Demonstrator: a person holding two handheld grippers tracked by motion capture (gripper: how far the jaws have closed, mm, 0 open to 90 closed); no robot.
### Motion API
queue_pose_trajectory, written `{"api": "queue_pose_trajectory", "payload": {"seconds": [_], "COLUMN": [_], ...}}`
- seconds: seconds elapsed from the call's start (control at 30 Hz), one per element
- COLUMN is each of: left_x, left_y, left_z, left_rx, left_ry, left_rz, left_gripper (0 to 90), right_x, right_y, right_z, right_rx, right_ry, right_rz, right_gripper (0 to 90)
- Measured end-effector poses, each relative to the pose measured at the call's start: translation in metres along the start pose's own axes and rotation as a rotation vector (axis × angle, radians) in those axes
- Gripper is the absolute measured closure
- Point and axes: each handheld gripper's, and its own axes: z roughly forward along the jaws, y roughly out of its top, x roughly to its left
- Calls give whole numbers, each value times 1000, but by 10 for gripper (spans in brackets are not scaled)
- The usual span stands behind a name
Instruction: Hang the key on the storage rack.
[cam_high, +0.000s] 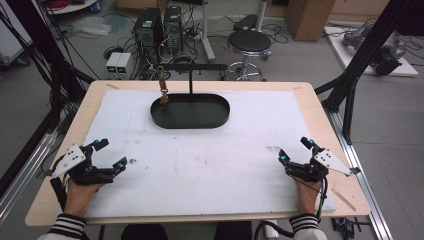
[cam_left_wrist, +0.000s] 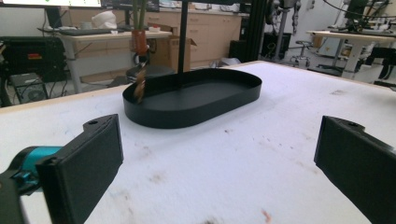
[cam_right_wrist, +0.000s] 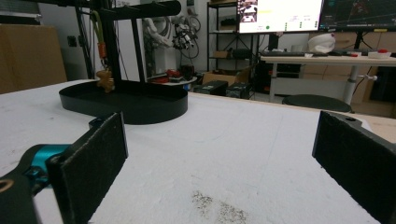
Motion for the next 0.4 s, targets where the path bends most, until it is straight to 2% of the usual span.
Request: {"api": "queue_pose_trajectory", "payload": {"seconds": [0.07,0.13,0.2,0.3,0.4], "left_x": [-2,-4,-6,-9,-7], "left_y": [-6,-13,-14,-14,-15], "left_z": [-3,-3,-6,-6,-7], "left_rx": [-22,-17,-42,-42,-58], "left_ry": [1,10,17,24,30], "left_rz": [1,-1,17,45,26], "left_gripper": [17,17,18,18,18], "right_x": [0,0,0,0,0], "right_y": [0,0,0,0,0], "right_z": [0,0,0,0,0], "right_rx": [0,0,0,1,0], "right_ry": [0,-1,-1,0,-3], "right_rz": [1,-1,1,4,1], "right_gripper": [23,23,23,23,23]}}
